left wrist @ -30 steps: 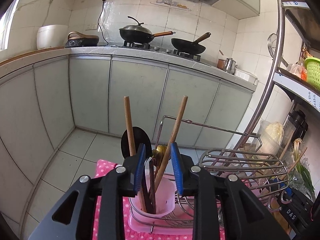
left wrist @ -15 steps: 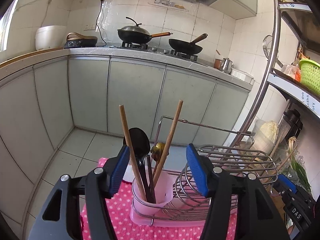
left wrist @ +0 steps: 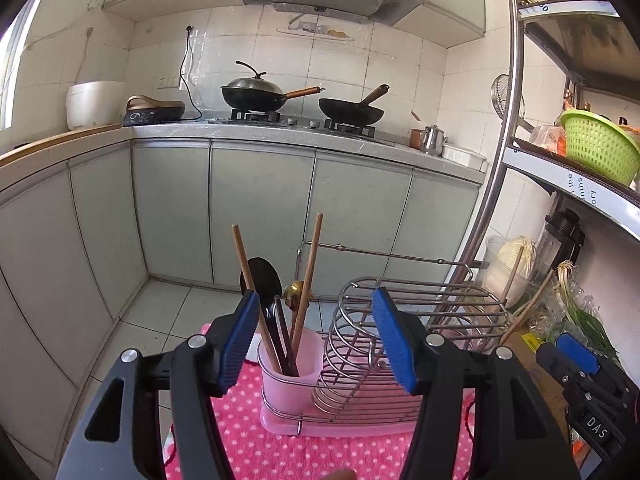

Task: Organize utensils

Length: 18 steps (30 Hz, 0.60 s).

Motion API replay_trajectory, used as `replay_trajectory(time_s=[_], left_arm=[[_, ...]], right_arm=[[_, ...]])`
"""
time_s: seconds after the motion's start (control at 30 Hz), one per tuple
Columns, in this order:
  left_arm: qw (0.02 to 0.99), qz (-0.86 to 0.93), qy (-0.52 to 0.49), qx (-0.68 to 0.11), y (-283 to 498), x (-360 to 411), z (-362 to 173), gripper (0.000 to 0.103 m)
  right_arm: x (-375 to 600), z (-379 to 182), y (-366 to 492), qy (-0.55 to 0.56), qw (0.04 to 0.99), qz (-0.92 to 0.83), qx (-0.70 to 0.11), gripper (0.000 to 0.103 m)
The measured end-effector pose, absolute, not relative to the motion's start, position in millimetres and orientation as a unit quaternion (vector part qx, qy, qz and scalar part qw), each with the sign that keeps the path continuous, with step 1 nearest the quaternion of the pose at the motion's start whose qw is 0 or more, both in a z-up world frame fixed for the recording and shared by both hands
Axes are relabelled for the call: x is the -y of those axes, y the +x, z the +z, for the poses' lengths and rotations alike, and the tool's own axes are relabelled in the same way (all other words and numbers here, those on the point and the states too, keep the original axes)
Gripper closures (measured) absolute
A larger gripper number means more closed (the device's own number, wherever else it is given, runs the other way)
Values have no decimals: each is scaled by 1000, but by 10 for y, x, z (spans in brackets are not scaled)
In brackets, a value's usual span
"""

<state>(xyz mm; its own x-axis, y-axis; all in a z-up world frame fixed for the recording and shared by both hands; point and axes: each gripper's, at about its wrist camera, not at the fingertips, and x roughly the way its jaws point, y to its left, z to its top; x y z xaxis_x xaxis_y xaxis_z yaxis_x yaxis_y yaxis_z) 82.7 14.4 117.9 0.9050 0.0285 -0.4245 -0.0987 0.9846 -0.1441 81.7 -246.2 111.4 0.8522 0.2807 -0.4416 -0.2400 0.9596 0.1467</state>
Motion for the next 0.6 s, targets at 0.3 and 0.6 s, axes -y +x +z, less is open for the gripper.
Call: replay_trajectory(time_s=[0.3,0.6], left_arm=[[974,24,-70,-213,447,-69,1112,45],[971,9,-78,-225,183,-15,963,45]], right_arm=[[2363,1054,523,42,962,145,-228,46],[2226,938,304,36,961,146,-233,41]])
